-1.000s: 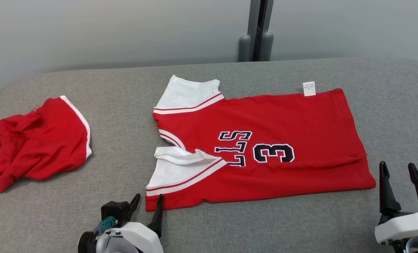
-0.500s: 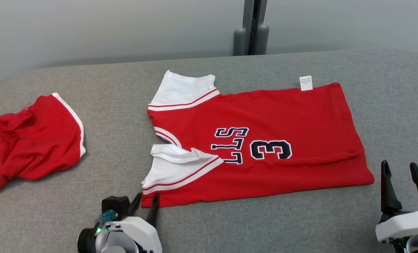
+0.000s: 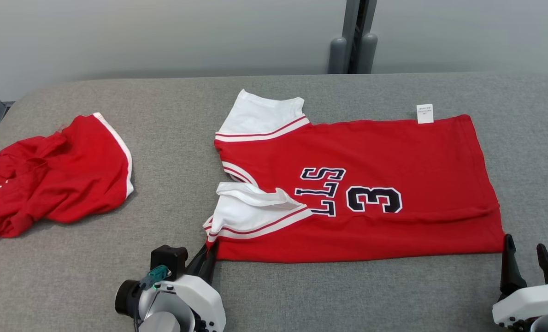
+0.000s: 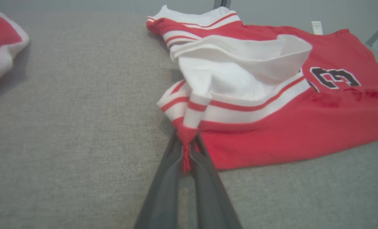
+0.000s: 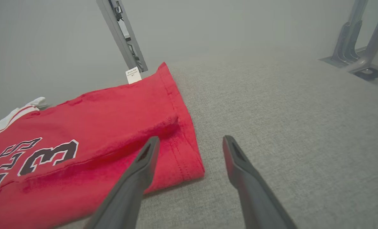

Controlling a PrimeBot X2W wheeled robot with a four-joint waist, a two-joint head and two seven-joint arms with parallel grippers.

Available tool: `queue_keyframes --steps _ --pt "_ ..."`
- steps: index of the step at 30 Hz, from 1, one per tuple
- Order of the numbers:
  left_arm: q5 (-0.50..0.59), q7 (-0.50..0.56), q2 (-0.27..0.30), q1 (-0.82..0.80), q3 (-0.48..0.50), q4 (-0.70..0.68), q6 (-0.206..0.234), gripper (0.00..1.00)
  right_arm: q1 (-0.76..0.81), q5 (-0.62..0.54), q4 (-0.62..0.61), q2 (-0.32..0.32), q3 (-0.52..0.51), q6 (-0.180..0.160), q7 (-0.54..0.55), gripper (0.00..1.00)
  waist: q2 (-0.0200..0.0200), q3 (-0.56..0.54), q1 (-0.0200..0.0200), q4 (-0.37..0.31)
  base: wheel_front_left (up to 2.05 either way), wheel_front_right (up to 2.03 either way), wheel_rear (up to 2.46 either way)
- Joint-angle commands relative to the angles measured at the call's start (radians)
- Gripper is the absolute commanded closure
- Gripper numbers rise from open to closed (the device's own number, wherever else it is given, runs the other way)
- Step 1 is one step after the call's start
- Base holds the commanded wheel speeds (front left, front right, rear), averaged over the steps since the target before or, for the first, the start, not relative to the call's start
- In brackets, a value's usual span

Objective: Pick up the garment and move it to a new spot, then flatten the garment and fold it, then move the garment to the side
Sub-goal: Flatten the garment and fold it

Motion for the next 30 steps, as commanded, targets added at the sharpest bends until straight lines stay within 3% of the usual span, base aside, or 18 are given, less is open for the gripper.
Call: queue_keyframes --steps 1,10,20,22,23,24,25,30 --pt "0.028 -0.001 0.005 0.011 0.008 -0.018 -0.007 1.00 -0.020 0.032 0.047 -0.001 -0.012 0.000 -0.005 0.00 0.0000 -0.002 0.0000 0.012 0.00 0.00 0.00" --pt "0.073 -0.001 0.005 0.027 0.006 -0.056 -0.025 1.00 -0.087 0.144 0.213 0.005 -0.025 0.000 -0.005 0.00 0.0000 0.004 0.0000 0.034 0.00 0.00 0.00" --pt "0.085 -0.001 0.005 0.030 -0.001 -0.078 -0.032 1.00 -0.157 0.261 0.313 -0.015 0.058 0.000 -0.005 0.00 0.0000 0.018 0.0000 0.036 0.00 0.00 0.00" --pt "0.086 -0.001 0.005 0.029 -0.002 -0.081 -0.033 1.00 -0.164 0.281 0.316 -0.020 0.067 0.000 -0.003 0.27 0.0000 0.020 0.0000 0.036 0.00 0.00 0.00" --pt "0.087 -0.001 0.005 0.028 -0.003 -0.081 -0.032 1.00 -0.165 0.289 0.317 -0.023 0.072 0.000 -0.003 0.51 0.0000 0.020 0.0000 0.036 0.00 0.00 0.00" --pt "0.089 -0.001 0.005 0.027 -0.004 -0.082 -0.031 1.00 -0.166 0.293 0.317 -0.026 0.078 0.000 -0.003 0.65 0.0000 0.021 0.0000 0.035 0.00 0.00 0.00" --pt "0.090 -0.001 0.005 0.026 -0.005 -0.081 -0.030 1.00 -0.167 0.296 0.316 -0.029 0.086 0.000 -0.003 1.00 0.0000 0.021 0.0000 0.035 0.00 0.00 0.00" --pt "0.101 -0.001 0.004 0.031 -0.003 -0.076 -0.025 1.00 -0.151 0.319 0.300 -0.041 0.105 0.000 -0.003 1.00 0.0000 0.012 0.0000 0.026 0.00 0.00 0.00"
